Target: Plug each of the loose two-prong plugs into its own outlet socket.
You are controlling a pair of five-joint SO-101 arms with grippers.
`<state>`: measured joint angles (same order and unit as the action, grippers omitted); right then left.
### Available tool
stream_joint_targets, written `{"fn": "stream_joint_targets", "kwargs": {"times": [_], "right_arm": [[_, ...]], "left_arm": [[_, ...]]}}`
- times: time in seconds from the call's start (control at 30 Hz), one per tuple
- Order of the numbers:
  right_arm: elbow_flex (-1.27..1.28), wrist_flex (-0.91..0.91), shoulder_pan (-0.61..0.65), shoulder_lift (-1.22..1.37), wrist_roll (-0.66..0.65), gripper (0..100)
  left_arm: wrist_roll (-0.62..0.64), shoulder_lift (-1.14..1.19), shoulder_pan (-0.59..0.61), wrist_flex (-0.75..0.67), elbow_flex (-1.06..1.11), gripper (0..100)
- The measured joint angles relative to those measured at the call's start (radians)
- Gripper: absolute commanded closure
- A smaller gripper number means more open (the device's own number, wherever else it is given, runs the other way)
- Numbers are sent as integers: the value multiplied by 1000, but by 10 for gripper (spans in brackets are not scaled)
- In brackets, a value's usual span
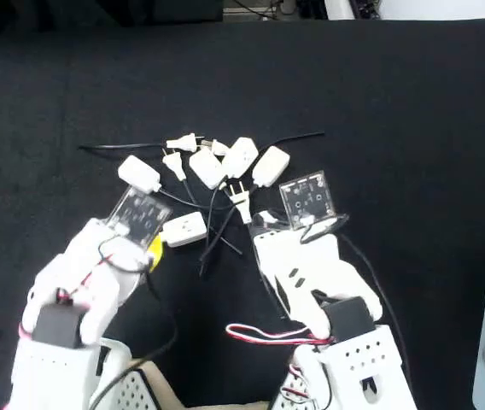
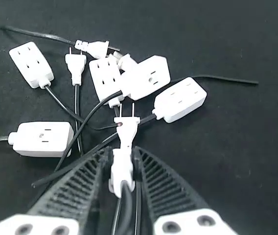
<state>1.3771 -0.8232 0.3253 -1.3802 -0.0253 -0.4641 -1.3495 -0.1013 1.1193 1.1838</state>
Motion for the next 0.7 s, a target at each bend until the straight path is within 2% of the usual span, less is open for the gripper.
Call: {"fn": "stream_joint_targets", "kwargs": {"times": [0.23, 0.47, 0.7], "right_arm": [[20, 0, -2, 0, 0, 986], [20, 0, -2, 0, 0, 986], [20, 0, -2, 0, 0, 986]], "left_arm": [[-100, 393, -101, -18, -104, 808], [-117, 641, -152, -196, -110, 807], [-120, 767, -157, -359, -112, 807]]}}
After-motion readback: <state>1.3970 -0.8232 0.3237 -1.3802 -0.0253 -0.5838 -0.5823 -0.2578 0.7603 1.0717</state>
